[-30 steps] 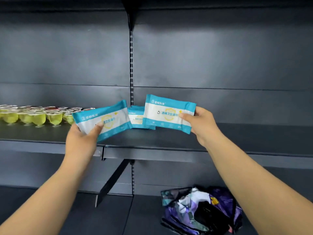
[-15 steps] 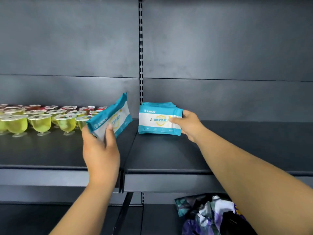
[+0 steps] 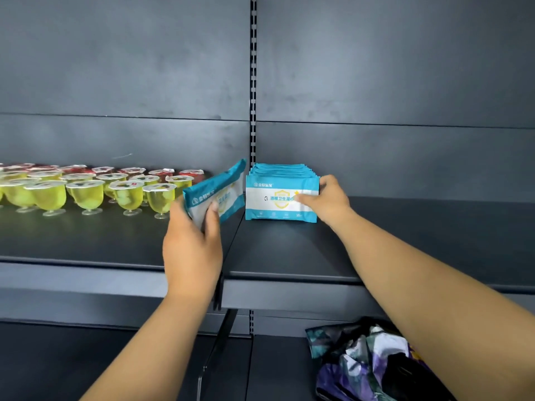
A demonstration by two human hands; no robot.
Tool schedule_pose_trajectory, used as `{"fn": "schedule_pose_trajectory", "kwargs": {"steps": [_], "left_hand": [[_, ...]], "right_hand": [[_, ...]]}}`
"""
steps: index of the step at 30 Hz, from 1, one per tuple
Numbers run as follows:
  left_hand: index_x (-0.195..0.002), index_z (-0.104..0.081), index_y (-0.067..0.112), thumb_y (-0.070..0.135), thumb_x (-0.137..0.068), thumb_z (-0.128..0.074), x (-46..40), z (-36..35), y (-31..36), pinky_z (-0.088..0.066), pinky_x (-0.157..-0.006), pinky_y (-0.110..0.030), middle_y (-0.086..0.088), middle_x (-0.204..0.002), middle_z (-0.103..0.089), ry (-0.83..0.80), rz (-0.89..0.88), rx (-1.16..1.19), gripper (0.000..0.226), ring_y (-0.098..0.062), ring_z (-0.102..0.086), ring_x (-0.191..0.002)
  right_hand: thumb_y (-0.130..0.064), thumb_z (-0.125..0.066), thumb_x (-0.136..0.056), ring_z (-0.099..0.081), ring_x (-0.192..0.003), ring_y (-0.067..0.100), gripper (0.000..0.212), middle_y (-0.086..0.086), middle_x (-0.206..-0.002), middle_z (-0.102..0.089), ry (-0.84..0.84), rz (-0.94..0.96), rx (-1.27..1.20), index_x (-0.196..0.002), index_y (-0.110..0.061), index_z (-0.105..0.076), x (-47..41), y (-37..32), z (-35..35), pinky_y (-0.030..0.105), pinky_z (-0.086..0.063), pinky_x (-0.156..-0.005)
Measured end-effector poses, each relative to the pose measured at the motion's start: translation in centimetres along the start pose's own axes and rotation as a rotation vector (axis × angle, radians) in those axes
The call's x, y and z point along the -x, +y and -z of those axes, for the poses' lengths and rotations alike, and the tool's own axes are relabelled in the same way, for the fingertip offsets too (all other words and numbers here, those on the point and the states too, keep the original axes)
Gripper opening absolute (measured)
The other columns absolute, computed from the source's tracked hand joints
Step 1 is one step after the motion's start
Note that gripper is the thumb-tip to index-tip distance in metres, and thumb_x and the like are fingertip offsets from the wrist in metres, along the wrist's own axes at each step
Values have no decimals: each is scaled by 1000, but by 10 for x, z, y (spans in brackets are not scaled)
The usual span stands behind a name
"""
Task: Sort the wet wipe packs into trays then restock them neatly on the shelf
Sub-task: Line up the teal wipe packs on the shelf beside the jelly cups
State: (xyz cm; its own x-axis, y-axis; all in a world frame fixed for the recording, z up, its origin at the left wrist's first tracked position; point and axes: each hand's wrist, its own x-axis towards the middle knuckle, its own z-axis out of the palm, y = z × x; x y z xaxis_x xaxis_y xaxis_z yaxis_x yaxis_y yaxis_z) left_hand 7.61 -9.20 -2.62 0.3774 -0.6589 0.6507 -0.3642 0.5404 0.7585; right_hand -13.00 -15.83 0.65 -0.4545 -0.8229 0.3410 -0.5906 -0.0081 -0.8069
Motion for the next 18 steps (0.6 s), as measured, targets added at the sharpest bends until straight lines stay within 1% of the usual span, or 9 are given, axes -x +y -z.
{"fn": "schedule_pose_trajectory", "kwargs": {"steps": [2,4,6,8,10,11,13,15,18], "left_hand": [[-122,-44,5,26,-92,-53,2,2,4,-37,-69,-24,3,-95,-50,-40,-17,-13,38,-16,-48,-83],[-120,-47,4,23,-90,-58,0,6,9,-37,-68,-20,4,-93,-52,-57,0,37,37,-16,-51,-83],[-106,-54,8,19,-85,-65,-5,7,14,-37,-59,-13,10,-83,-55,-87,21,93,26,-13,-52,-78],[-93,-54,13,16,-82,-69,-9,5,19,-40,-56,-4,14,-78,-55,-129,62,183,19,-7,-54,-70],[-93,-54,14,13,-80,-70,-8,0,25,-41,-57,-1,11,-81,-59,-203,106,263,20,4,-53,-69],[-96,-55,14,14,-80,-70,-6,-4,28,-42,-57,-1,7,-86,-62,-241,109,260,21,4,-54,-70],[-105,-57,10,21,-83,-67,-2,-11,27,-41,-60,-7,-3,-102,-65,-294,81,149,27,-7,-58,-79],[-120,-52,7,34,-88,-58,3,-14,25,-39,-72,-20,-7,-115,-63,-330,44,-50,42,-21,-58,-99],[-133,-44,8,36,-93,-47,18,-14,22,-41,-90,-34,-9,-118,-60,-278,-87,-146,49,-28,-52,-113]], "right_hand": [[-29,-69,-82,-50,-112,22,49,5,-121,-50,127,45,23,-120,-15,-43,12,-9,9,27,-39,-84],[-30,-65,-86,-51,-106,17,51,3,-115,-51,99,105,-160,-128,-15,-41,28,-22,18,24,-37,-83],[-31,-61,-88,-52,-107,13,52,-2,-111,-52,-95,116,-375,-132,-16,-41,47,-36,23,22,-38,-87],[-27,-61,-88,-56,-108,12,46,-2,-113,-56,-321,61,-477,-130,-16,-46,62,-41,27,24,-44,-90],[-14,-61,-88,-63,-92,10,25,0,-105,-63,-496,24,-536,-113,-16,-57,69,-40,31,21,-52,-80],[-8,-61,-88,-64,-84,8,17,-1,-99,-65,-533,29,-550,-103,-16,-61,70,-37,34,21,-54,-75],[-2,-62,-86,-66,-82,12,16,1,-96,-68,-533,27,-569,-94,-15,-64,69,-32,39,28,-55,-79],[-1,-64,-84,-66,-85,18,14,7,-103,-68,-434,25,-550,-94,-11,-65,64,-26,44,37,-54,-86],[0,-64,-84,-65,-83,21,14,13,-108,-67,-261,-28,-546,-94,-9,-64,52,-17,47,38,-55,-82]]}}
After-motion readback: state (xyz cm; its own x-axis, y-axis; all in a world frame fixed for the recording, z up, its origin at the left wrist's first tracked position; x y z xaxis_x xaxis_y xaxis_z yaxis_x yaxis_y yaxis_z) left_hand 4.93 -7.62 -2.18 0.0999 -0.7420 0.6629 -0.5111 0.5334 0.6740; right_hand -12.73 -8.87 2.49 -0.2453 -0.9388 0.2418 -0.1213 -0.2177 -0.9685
